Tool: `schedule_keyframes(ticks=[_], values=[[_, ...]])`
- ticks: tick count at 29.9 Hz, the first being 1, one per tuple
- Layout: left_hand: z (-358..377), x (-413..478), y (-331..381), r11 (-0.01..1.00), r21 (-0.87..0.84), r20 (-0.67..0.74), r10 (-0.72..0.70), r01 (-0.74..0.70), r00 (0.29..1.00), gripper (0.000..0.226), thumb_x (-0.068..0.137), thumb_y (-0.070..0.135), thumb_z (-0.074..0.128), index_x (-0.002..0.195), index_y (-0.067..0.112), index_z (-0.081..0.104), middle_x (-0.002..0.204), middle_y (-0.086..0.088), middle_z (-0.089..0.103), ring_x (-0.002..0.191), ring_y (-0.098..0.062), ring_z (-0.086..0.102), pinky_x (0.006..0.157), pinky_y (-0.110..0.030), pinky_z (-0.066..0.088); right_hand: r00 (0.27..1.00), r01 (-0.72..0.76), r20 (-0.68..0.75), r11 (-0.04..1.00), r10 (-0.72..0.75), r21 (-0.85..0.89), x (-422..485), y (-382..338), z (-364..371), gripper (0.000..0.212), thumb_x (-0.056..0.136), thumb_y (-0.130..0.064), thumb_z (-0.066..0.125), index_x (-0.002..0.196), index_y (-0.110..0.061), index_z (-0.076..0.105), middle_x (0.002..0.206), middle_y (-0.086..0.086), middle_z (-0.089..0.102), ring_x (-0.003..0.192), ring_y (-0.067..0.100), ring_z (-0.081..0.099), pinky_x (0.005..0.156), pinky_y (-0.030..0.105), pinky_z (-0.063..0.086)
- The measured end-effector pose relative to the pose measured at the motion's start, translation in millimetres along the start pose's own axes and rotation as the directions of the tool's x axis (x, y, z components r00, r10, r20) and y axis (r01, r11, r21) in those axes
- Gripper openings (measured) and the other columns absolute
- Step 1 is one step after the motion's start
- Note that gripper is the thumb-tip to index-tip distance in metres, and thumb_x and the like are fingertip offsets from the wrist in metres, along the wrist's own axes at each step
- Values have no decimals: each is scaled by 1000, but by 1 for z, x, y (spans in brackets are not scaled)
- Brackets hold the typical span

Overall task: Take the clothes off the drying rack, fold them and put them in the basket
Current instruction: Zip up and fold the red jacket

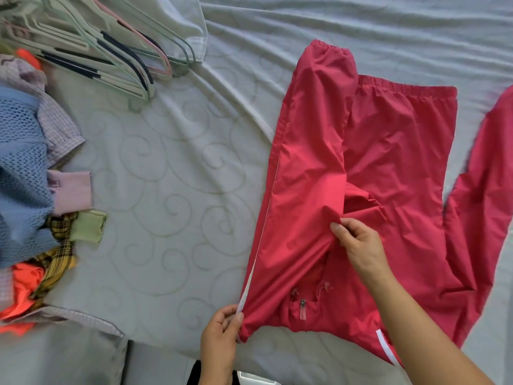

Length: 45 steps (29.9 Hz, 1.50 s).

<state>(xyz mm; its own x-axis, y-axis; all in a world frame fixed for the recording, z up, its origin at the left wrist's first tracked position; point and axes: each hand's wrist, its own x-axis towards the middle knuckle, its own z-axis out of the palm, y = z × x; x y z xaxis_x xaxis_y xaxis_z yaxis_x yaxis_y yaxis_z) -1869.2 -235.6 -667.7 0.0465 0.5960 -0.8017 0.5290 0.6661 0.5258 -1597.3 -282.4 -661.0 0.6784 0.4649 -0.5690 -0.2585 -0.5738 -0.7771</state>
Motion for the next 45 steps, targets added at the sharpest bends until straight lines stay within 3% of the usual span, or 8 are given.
schedule_keyframes(ticks=[4, 8, 11, 18, 30, 38, 42, 45], values=[[8, -5, 12, 888, 349, -13, 325, -300, 946, 22, 80, 18, 56, 102, 24, 57, 83, 2, 70, 79, -20, 61, 69, -13, 42, 997, -2, -79, 955, -23, -297, -2, 8, -3, 8, 85, -7, 63, 85, -15, 61, 69, -12, 61, 72, 6, 56, 67, 20, 40], [30, 0, 54, 124, 631, 359, 828, -766, 430, 52, 80, 21, 45, 132, 15, 40, 140, -7, 40, 132, -22, 34, 110, -32, 22, 786, 405, -162, 695, -597, -595, -21, -11, 18, 33, 83, -11, 51, 114, 1, 54, 119, 18, 51, 115, 26, 42, 104, 35, 32], [53, 29, 57, -118, 622, 595, 714, -774, 369, 62, 90, 39, 41, 144, 15, 26, 157, -4, 8, 143, -22, 15, 115, -42, 13, 695, 567, 102, 456, -711, -686, -8, -21, 55, 42, 86, -18, 47, 128, -12, 52, 142, 14, 41, 133, 27, 32, 113, 38, 20], [74, 71, 14, -174, 765, 571, 628, -619, 529, 91, 80, 62, 33, 149, 11, 2, 152, -20, 9, 144, -32, 3, 112, -50, 11, 780, 462, 306, 174, -545, -870, 59, 29, 84, 59, 87, -56, 35, 141, -34, 29, 153, 9, 24, 140, 34, 18, 109, 57, 12], [69, 63, 31, -158, 745, 609, 558, -648, 564, 79, 89, 66, 17, 149, 16, 7, 156, -14, 2, 145, -27, 2, 114, -46, 8, 854, 418, 149, 488, -498, -766, 26, 22, 38, 60, 97, -53, 21, 143, -15, 28, 152, 11, 25, 141, 21, 17, 115, 37, 10], [93, 24, 80, -16, 617, 569, 700, -787, 432, 65, 93, 60, 22, 137, 14, 34, 154, -4, 20, 142, -12, 15, 112, -34, 12, 851, 91, -414, 868, -323, -489, -61, 75, -77, 66, 95, -58, 20, 138, -10, 35, 147, 10, 34, 140, 9, 17, 113, 30, 13], [203, 10, 145, -135, 348, 730, 660, -928, 178, 37, 87, 26, 43, 115, 5, 58, 125, -16, 57, 113, -23, 49, 95, -36, 44, 770, -132, -632, 947, -88, -293, -77, 96, -110, 87, 88, -69, 21, 130, 3, 46, 140, 23, 41, 130, 27, 30, 105, 49, 27], [291, 6, 193, -251, 314, 872, 457, -916, 174, 41, 84, 14, 37, 117, 1, 57, 133, -19, 51, 105, -35, 59, 82, -46, 53, 678, -262, -720, 964, 150, -46, -87, 114, -121, 86, 79, -62, 46, 131, 6, 43, 135, 27, 43, 127, 37, 37, 104, 49, 30]])
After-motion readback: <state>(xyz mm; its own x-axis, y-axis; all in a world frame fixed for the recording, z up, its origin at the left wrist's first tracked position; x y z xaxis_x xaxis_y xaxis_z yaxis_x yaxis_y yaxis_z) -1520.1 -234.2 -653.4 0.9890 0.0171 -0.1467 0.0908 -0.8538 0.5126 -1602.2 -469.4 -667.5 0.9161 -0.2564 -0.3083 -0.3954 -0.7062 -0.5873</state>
